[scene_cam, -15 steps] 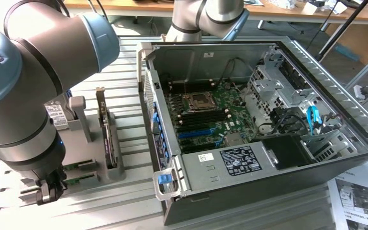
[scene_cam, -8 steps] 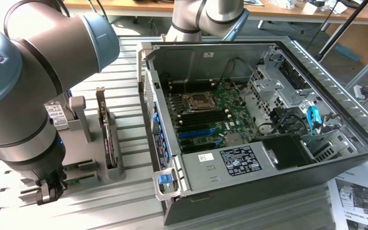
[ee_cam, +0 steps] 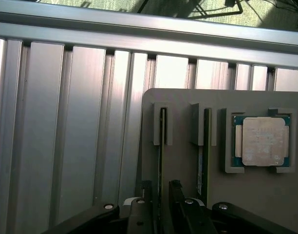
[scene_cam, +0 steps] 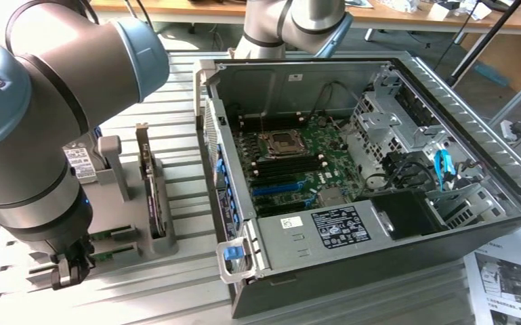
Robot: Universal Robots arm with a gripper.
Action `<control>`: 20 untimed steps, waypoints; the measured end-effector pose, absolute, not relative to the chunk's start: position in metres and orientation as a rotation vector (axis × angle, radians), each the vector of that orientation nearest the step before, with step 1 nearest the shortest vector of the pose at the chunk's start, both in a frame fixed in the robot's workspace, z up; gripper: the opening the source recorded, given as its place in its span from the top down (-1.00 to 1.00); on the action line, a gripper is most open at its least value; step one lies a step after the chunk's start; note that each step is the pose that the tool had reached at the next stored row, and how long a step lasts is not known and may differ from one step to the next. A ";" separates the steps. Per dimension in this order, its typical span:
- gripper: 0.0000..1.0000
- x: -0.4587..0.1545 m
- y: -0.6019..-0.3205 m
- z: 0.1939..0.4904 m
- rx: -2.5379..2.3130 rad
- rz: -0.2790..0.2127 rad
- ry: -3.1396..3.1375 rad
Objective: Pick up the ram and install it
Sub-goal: 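Pick up the ram and move it above insertion slot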
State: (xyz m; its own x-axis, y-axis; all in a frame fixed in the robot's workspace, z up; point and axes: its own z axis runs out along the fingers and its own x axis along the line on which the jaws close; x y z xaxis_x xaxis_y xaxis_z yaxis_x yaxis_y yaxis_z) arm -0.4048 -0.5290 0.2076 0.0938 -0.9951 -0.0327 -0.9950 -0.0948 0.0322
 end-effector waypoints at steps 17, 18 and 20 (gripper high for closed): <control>0.44 -0.405 -0.529 0.207 2.279 -0.072 -2.160; 0.47 -0.405 -0.529 0.207 2.279 -0.072 -2.160; 0.73 -0.405 -0.529 0.207 2.279 -0.072 -2.160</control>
